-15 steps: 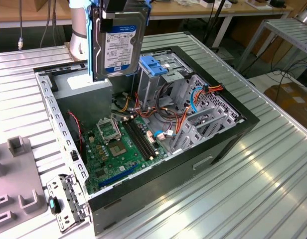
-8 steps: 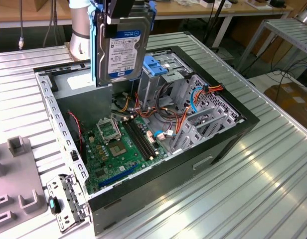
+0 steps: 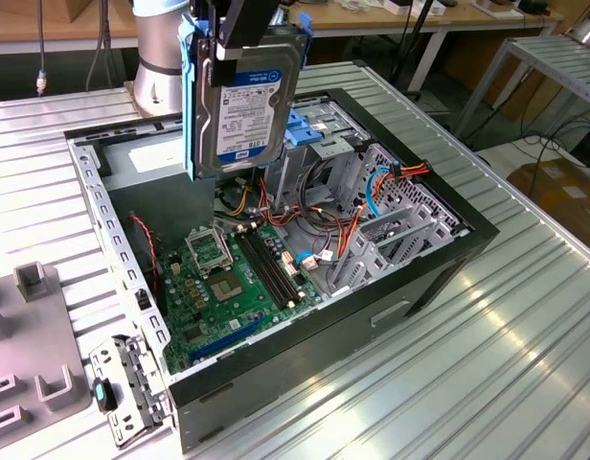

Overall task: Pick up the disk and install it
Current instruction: 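Insert the disk into the insertion slot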

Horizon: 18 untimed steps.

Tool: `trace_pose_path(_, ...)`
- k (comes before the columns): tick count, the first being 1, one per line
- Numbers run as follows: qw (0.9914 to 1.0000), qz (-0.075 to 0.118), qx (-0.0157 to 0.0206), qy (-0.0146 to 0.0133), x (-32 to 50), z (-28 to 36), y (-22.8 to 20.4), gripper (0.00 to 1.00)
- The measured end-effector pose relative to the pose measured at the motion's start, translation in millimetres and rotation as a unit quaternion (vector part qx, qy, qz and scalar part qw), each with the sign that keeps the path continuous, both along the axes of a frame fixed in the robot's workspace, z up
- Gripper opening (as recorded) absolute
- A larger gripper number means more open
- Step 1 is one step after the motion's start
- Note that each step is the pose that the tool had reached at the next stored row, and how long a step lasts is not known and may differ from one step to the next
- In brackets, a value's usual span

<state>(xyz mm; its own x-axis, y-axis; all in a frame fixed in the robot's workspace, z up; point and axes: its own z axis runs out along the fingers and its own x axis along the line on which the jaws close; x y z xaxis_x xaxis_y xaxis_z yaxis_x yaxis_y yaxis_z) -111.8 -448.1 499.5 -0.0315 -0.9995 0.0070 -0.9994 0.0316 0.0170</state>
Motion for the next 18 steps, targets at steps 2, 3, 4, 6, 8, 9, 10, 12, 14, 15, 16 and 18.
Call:
trace_pose_path(2,1.00000,0.000,-0.0016,0.0000,0.1,-0.1,-5.9,0.37)
trace_pose_path(3,1.00000,0.000,-0.0023,0.0000,0.1,-0.2,-8.7,0.37)
trace_pose_path(4,1.00000,0.000,-0.0025,0.0000,0.0,-0.3,-10.8,0.37)
trace_pose_path(6,0.99999,0.000,-0.0034,0.0000,0.1,-0.2,-14.6,0.37)
trace_pose_path(8,0.99999,0.000,-0.0037,0.0000,0.0,-0.3,-16.1,0.37)
trace_pose_path(9,0.99999,0.000,-0.0037,0.0000,0.0,-0.3,-16.1,0.37)
trace_pose_path(10,0.99999,0.000,-0.0037,0.0000,0.1,-0.3,-16.1,0.37)
trace_pose_path(12,0.99999,0.000,-0.0037,0.0000,0.1,-0.3,-16.2,0.37)
trace_pose_path(14,0.99999,0.000,-0.0037,0.0000,0.4,-0.3,-16.3,0.37)
trace_pose_path(15,0.99999,0.000,-0.0037,0.0000,1.4,-0.3,-16.3,0.37)
trace_pose_path(16,0.99999,0.000,-0.0037,0.0000,2.3,-0.3,-16.2,0.37)
trace_pose_path(18,0.99999,0.000,-0.0037,-0.0001,7.2,-0.3,-16.2,0.37)
